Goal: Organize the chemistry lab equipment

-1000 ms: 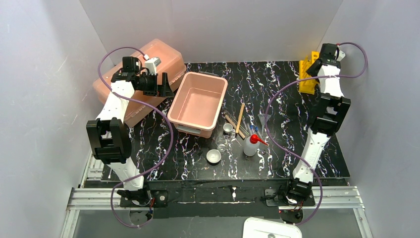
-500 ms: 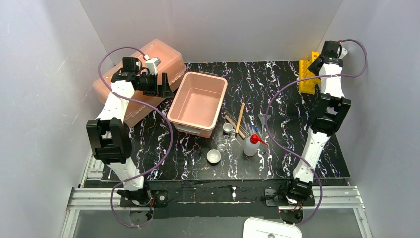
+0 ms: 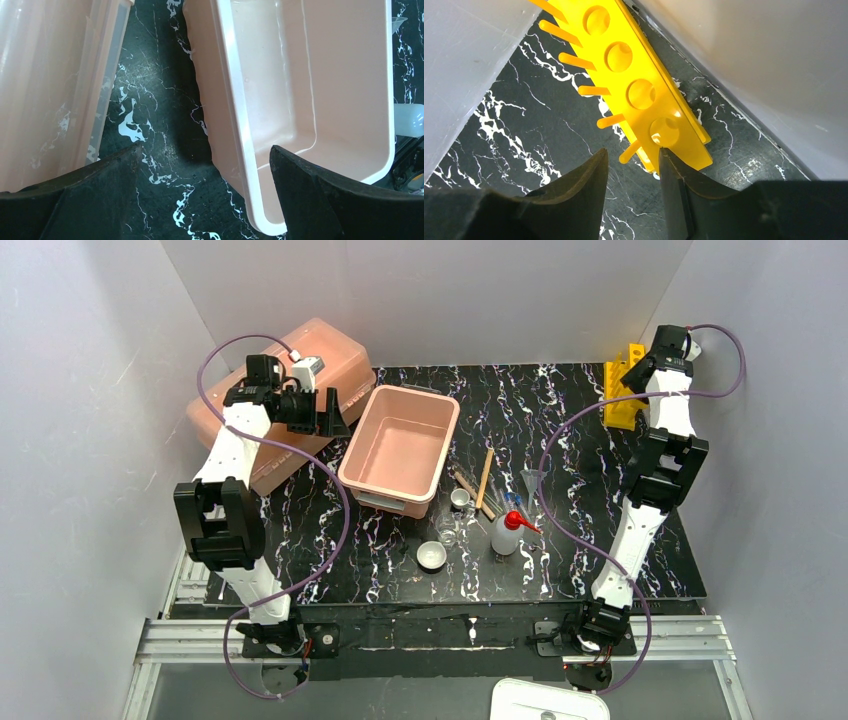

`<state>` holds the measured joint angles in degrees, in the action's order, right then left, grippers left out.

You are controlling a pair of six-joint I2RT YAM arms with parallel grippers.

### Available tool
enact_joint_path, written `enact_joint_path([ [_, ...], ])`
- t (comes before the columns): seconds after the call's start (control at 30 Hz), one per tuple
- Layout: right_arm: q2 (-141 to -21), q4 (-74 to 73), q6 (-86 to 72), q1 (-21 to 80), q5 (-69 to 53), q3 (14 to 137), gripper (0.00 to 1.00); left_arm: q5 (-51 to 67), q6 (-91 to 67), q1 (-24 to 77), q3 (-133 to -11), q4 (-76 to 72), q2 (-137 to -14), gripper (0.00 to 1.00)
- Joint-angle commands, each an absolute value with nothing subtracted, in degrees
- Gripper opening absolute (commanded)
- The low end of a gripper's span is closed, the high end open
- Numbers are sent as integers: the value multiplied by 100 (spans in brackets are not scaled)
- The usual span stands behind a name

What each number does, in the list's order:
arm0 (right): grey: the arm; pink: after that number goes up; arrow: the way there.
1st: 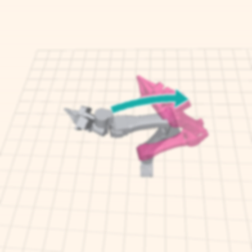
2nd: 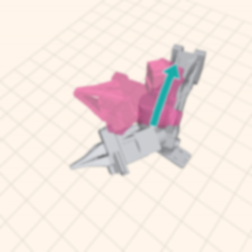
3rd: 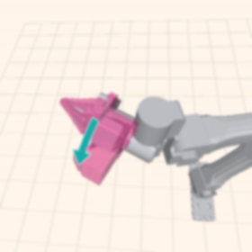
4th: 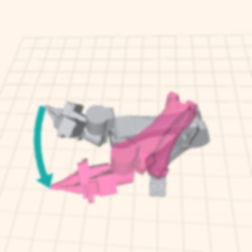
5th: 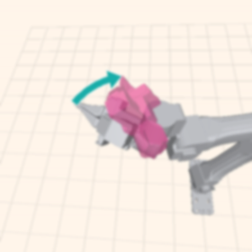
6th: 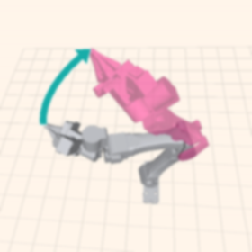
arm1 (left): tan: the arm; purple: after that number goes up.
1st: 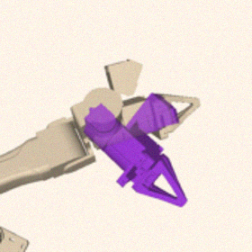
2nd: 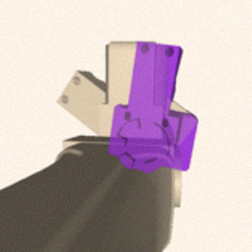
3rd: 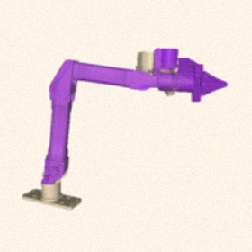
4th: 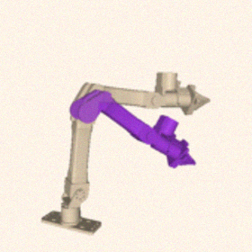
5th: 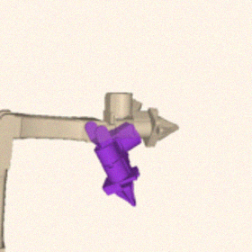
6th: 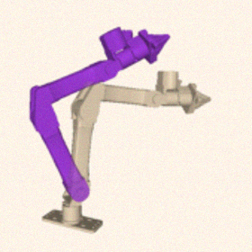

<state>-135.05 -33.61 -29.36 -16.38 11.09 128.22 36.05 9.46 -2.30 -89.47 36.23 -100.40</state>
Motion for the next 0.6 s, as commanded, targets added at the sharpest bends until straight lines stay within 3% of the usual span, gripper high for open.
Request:
enact_joint_path([
  [0.0, -13589, -3607, -3290, -1834, 1086, 12910, 49, 3409, 1047, -401, -8923, 3820, -9863, 99],
  [0.33, -13770, -4279, -3294, -1881, 1579, 13398, 42, 3445, 1035, -644, -9058, 3906, -9737, 99],
  [0.57, -13826, -4579, -3232, -1934, 1688, 13427, 43, 3562, 947, -777, -8999, 3903, -9704, 99],
])
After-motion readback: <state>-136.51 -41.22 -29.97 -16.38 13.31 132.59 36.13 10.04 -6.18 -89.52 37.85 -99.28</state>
